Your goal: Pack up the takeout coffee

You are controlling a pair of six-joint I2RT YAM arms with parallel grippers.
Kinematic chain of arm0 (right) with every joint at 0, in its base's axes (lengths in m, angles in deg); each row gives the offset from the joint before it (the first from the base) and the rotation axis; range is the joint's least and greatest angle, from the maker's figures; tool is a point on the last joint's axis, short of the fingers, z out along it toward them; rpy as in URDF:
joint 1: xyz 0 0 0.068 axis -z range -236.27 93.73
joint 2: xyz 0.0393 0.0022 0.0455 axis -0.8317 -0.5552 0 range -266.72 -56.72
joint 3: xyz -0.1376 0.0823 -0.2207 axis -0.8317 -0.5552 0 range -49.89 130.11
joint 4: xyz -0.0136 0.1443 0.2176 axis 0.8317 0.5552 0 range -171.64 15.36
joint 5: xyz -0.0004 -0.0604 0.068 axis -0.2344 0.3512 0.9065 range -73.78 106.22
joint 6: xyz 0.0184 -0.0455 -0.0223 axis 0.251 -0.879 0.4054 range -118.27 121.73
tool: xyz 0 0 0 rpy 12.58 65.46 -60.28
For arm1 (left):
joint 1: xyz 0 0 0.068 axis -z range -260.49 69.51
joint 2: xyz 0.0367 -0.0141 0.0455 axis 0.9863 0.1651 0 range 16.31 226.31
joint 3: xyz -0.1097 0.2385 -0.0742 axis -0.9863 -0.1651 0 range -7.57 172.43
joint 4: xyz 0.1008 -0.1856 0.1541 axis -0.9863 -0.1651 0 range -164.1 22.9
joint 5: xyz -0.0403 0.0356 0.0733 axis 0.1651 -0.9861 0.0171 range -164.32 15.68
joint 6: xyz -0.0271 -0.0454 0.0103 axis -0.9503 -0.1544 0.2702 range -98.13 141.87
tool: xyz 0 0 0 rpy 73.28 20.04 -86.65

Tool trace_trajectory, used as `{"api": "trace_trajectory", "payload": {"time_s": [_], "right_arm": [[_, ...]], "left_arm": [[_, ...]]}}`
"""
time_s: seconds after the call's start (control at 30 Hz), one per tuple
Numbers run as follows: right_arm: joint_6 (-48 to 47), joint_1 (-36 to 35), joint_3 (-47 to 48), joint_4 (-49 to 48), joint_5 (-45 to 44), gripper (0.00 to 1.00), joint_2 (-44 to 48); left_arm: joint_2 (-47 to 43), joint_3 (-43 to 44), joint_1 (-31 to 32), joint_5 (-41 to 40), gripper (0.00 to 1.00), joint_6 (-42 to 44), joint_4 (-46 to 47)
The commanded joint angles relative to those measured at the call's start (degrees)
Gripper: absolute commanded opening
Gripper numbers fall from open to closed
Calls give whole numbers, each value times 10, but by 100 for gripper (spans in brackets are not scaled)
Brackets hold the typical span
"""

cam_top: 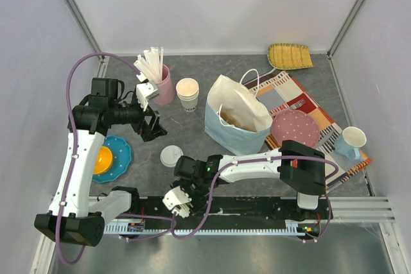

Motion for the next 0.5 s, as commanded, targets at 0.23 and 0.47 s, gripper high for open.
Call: {"api": "trace_trajectory", "payload": {"time_s": [0.23, 0.47], "right_arm": [[46, 33, -52, -80, 45, 73, 53], [43, 30, -41, -68, 45, 73, 35]], "left_arm": [[-3, 21, -2, 21, 99, 9, 9], [-1, 26, -2, 20, 99, 12, 9]]}}
